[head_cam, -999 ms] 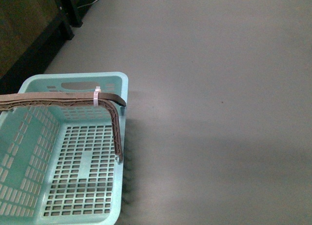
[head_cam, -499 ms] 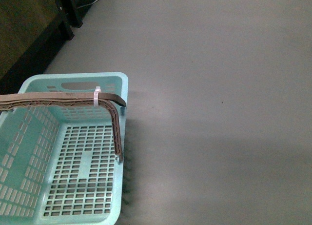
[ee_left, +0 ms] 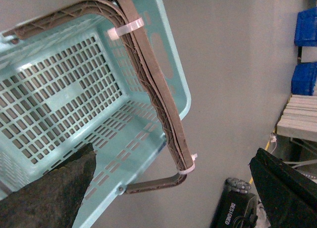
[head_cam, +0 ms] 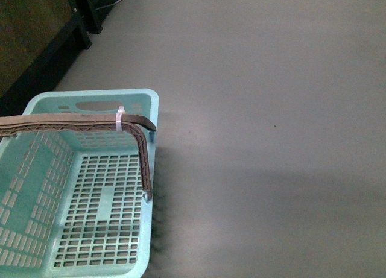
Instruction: Pick mango and avocado into basket
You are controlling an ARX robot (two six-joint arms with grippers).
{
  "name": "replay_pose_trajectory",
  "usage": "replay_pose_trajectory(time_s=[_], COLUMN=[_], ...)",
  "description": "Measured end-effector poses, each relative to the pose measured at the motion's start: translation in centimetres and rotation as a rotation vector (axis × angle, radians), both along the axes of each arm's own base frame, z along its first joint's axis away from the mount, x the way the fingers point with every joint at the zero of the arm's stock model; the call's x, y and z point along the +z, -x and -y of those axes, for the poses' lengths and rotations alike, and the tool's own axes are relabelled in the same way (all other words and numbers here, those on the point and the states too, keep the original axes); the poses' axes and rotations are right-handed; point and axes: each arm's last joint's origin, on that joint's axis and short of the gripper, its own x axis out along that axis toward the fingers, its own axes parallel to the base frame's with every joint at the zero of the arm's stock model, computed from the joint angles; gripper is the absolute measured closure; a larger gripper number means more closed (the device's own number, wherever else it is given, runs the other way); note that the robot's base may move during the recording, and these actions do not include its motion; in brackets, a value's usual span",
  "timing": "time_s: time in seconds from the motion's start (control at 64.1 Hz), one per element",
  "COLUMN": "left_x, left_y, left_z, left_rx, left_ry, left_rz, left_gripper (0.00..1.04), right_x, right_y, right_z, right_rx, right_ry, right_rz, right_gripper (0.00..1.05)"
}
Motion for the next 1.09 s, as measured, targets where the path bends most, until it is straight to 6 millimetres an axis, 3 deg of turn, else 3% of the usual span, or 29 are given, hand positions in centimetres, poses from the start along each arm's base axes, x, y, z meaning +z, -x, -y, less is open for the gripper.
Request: replay_pose_trajectory(time_s=[0.281, 0.499, 0.718, 1.092], left_x=[-4.1, -6.4, -8.1, -9.9], left_y=[-7.0, -10.5, -13.5, -15.5], left_z=[2.9, 4.9, 6.2, 6.6], left_rx=[0.003, -0.008, -0.02, -0.005], left_ry=[0.083, 0.09, 0.08, 0.066], left_rz=[-0.114, -0.156, -0.152, -0.149], left_gripper=[0.09, 0.09, 0.09, 0.09], right_x=[0.0, 0.0, 0.0, 0.0], right_y=[0.0, 0.0, 0.0, 0.0], right_z=[0.0, 0.0, 0.0, 0.0], right_rx=[0.0, 0.0, 0.0, 0.0], right_ry=[0.0, 0.0, 0.0, 0.0], right_rz=[0.0, 0.0, 0.0, 0.0], right_gripper=[0.09, 0.09, 0.09, 0.09])
